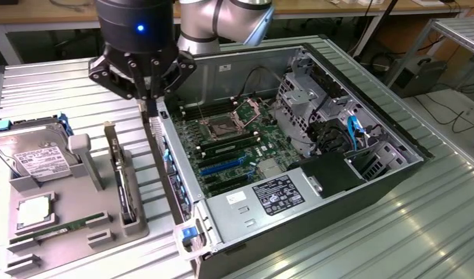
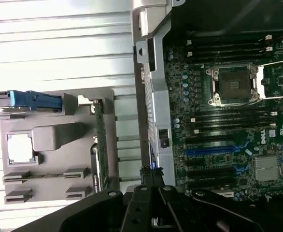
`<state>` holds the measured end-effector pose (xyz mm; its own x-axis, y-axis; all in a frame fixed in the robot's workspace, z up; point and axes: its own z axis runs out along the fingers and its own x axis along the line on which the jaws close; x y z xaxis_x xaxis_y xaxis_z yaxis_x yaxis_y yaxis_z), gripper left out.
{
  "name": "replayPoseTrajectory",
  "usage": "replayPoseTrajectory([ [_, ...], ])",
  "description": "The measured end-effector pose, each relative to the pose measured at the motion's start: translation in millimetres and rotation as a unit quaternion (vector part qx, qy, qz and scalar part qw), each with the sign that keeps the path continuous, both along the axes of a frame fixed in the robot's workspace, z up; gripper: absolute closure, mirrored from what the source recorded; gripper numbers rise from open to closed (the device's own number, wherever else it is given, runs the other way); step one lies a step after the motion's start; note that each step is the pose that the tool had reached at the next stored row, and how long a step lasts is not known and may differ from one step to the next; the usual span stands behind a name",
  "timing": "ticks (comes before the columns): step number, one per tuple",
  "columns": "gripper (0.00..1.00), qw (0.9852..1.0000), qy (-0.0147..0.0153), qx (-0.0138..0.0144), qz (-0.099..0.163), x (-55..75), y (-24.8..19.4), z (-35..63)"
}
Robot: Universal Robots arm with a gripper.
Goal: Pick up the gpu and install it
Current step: 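Reach for the gpu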
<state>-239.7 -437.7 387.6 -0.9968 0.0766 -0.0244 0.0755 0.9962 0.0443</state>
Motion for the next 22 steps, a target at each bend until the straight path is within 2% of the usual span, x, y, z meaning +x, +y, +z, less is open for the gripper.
replayPoseTrajectory([
  [12, 0.89, 1.0, 0.0, 0.0, 0.0, -59.9, -9.1, -20.1],
  [22, 0.89, 1.0, 0.0, 0.0001, 0.0, -60.5, -9.7, -20.8],
])
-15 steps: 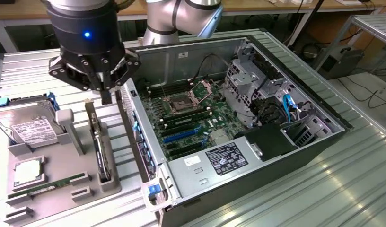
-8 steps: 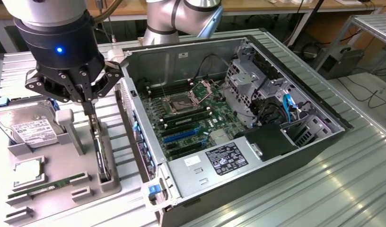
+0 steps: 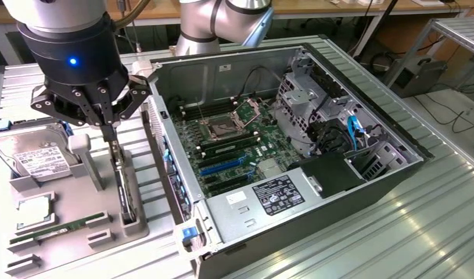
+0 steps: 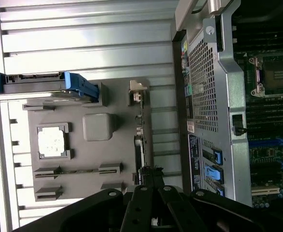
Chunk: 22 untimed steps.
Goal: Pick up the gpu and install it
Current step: 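Pick up the gpu and move the gpu toward the slot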
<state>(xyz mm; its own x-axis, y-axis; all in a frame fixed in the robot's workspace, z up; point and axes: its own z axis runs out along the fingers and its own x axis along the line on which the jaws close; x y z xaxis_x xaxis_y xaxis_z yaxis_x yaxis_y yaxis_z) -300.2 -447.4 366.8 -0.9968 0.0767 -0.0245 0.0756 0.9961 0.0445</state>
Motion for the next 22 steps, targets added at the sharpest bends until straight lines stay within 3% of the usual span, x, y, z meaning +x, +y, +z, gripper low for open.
replayPoseTrajectory([
  [3, 0.89, 1.0, 0.0, 0.0, 0.0, 0.0, 0.0, 0.0],
  [7, 0.64, 1.0, 0.0, 0.0, 0.0, 0.0, 0.0, 0.0],
  [8, 0.64, 1.0, 0.0, 0.0, 0.0, 0.0, 0.0, 0.0],
  [9, 0.58, 1.0, -0.0001, 0.0, 0.0, 0.0, 0.0, 0.0],
  [13, 0.58, 1.0, -0.0001, -0.0017, 0.0, -0.3, 0.0, -3.7],
  [22, 0.58, 1.0, -0.0001, -0.0017, 0.0, -3.2, -2.2, -21.6],
])
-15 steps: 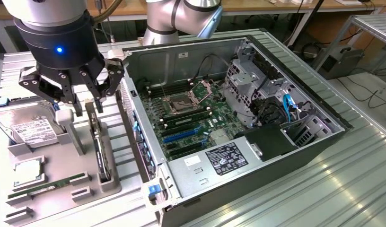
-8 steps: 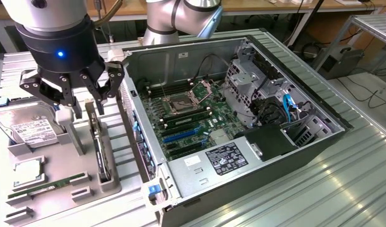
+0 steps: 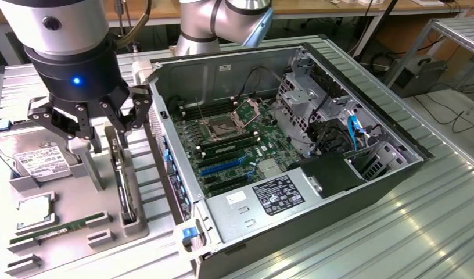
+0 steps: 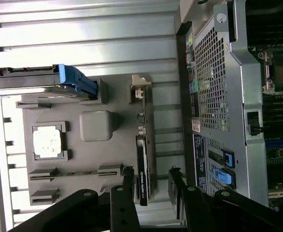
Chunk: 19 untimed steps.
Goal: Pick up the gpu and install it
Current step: 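Pick up the gpu and move the gpu toward the slot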
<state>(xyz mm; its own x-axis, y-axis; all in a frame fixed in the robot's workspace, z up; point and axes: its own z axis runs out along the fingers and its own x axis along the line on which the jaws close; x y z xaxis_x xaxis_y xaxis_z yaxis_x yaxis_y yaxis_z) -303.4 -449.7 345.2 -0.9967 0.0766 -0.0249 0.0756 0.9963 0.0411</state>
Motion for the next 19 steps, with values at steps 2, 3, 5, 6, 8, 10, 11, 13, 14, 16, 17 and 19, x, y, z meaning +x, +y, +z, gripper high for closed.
replayPoseTrajectory([
  [2, 0.58, 1.0, 0.0, 0.0, 0.0, -1.0, -0.9, -4.6],
  [3, 0.58, 1.0, 0.0, 0.0, 0.0, -1.2, -1.1, -6.4],
  [5, 0.58, 1.0, 0.0, 0.0, 0.0, -1.4, -1.7, -10.2],
  [6, 0.58, 1.0, 0.0, 0.0, 0.0, -1.6, -1.9, -12.0],
  [8, 0.58, 1.0, 0.0, 0.0, 0.0, -2.0, -2.5, -15.7],
  [10, 0.58, 1.0, 0.0, 0.0, 0.0, -2.6, -3.3, -19.4],
  [11, 0.58, 1.0, -0.0001, 0.0, 0.0, -3.0, -3.7, -21.4],
  [13, 0.58, 1.0, 0.0, 0.0, 0.0, -3.6, -4.5, -24.9],
  [14, 0.58, 1.0, 0.0, 0.0, 0.0, -3.9, -4.9, -26.9],
  [16, 0.58, 1.0, 0.0, 0.0, 0.0, -4.5, -5.4, -31.1],
  [17, 0.58, 1.0, 0.0, 0.0, 0.0, -4.6, -5.5, -32.7],
  [19, 0.58, 1.0, 0.0, 0.0, 0.0, -4.7, -5.7, -36.3],
])
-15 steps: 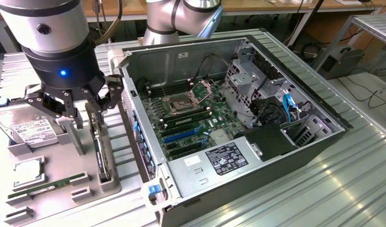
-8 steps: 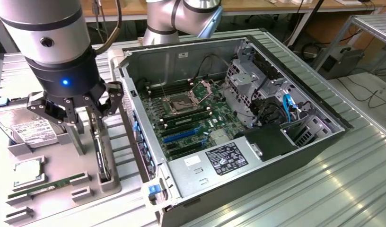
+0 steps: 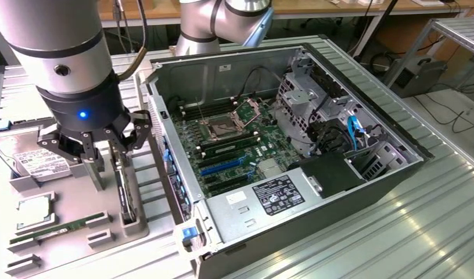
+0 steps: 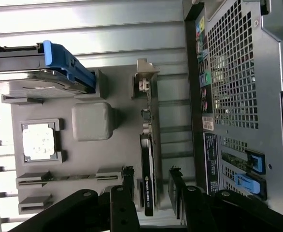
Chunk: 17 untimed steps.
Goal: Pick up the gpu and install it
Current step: 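Pick up the gpu and move the gpu toward the slot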
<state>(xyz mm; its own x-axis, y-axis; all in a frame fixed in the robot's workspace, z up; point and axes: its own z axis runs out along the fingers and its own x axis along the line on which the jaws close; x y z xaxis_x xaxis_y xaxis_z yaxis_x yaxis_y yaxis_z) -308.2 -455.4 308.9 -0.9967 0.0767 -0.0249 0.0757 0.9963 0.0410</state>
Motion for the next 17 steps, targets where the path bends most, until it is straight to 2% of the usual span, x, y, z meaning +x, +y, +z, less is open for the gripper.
replayPoseTrajectory([
  [7, 0.58, 1.0, 0.0, 0.0, 0.0, -0.5, -0.1, -15.7],
  [10, 0.58, 1.0, 0.0, 0.0, 0.001, -0.6, 0.0, -26.9],
  [17, 0.58, 1.0, 0.0, 0.0, 0.003, -0.6, -0.1, -42.3],
])
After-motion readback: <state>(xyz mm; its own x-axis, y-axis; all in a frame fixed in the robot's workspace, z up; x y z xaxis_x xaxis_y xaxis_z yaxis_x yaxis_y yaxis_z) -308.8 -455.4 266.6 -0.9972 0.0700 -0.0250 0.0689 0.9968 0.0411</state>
